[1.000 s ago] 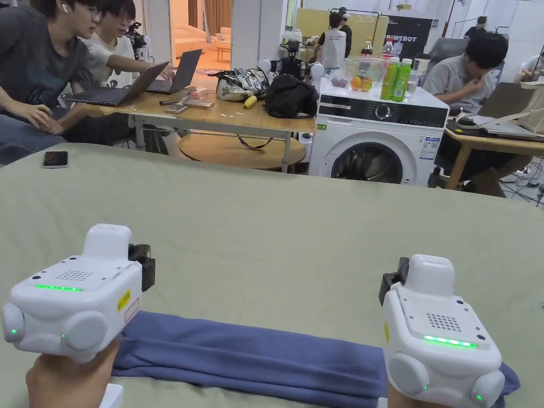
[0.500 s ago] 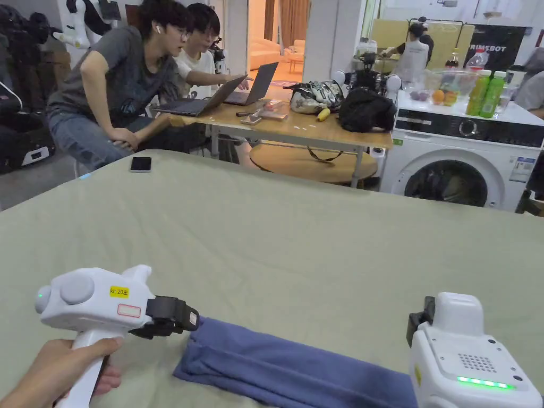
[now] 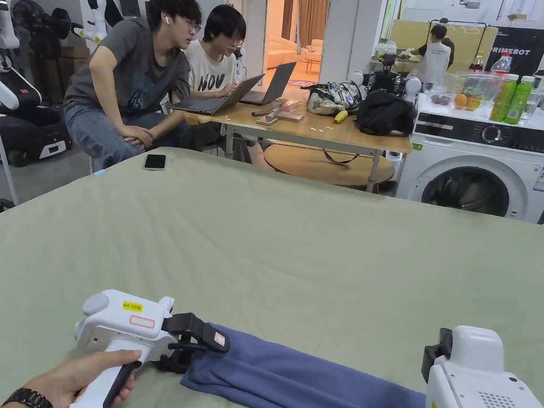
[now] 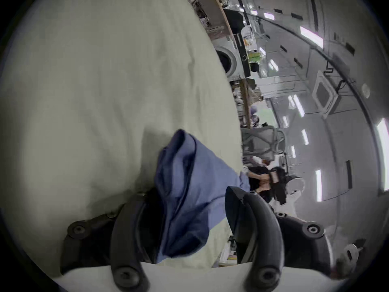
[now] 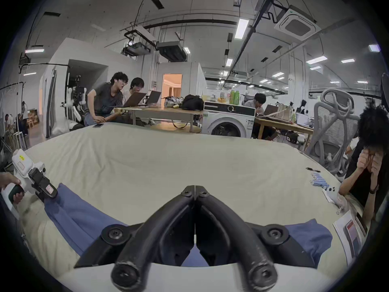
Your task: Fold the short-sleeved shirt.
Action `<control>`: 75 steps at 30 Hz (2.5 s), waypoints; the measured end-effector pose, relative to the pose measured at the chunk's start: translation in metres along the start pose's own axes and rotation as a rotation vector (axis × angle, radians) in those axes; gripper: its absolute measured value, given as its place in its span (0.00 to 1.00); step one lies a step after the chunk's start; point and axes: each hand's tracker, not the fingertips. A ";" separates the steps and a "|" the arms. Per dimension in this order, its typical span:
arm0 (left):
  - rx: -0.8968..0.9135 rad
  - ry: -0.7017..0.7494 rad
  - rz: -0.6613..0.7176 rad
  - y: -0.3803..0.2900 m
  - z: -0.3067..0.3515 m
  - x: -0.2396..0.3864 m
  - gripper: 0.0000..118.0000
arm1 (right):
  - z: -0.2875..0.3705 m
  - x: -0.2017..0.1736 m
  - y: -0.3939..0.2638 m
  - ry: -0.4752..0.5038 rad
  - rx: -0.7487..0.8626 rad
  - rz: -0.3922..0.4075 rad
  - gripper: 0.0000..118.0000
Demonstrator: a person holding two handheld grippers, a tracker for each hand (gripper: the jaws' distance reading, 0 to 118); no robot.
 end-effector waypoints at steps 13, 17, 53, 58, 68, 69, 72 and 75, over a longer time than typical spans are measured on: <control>0.120 0.160 -0.084 -0.011 0.002 0.016 0.02 | -0.005 0.003 -0.001 0.010 -0.023 -0.006 0.00; 0.171 0.121 -0.135 -0.013 0.020 0.037 0.02 | -0.005 0.002 0.002 0.014 -0.016 -0.005 0.00; -0.072 0.247 -0.167 -0.055 -0.159 0.152 0.02 | 0.013 0.039 0.005 -0.016 -0.005 -0.038 0.00; -0.135 0.384 -0.183 -0.073 -0.200 0.140 0.03 | 0.013 0.051 0.000 -0.040 -0.023 -0.042 0.00; -0.129 0.291 -0.202 -0.079 -0.190 0.163 0.42 | 0.017 0.060 -0.005 -0.054 -0.039 -0.058 0.00; -0.132 0.271 -0.208 -0.079 -0.184 0.166 0.42 | 0.018 0.060 -0.005 -0.053 -0.038 -0.058 0.00; -0.129 0.190 -0.213 -0.079 -0.168 0.175 0.35 | 0.020 0.060 -0.005 -0.049 -0.037 -0.056 0.00; -0.063 0.229 -0.288 -0.075 -0.152 0.180 0.13 | 0.021 0.060 -0.005 -0.047 -0.034 -0.059 0.00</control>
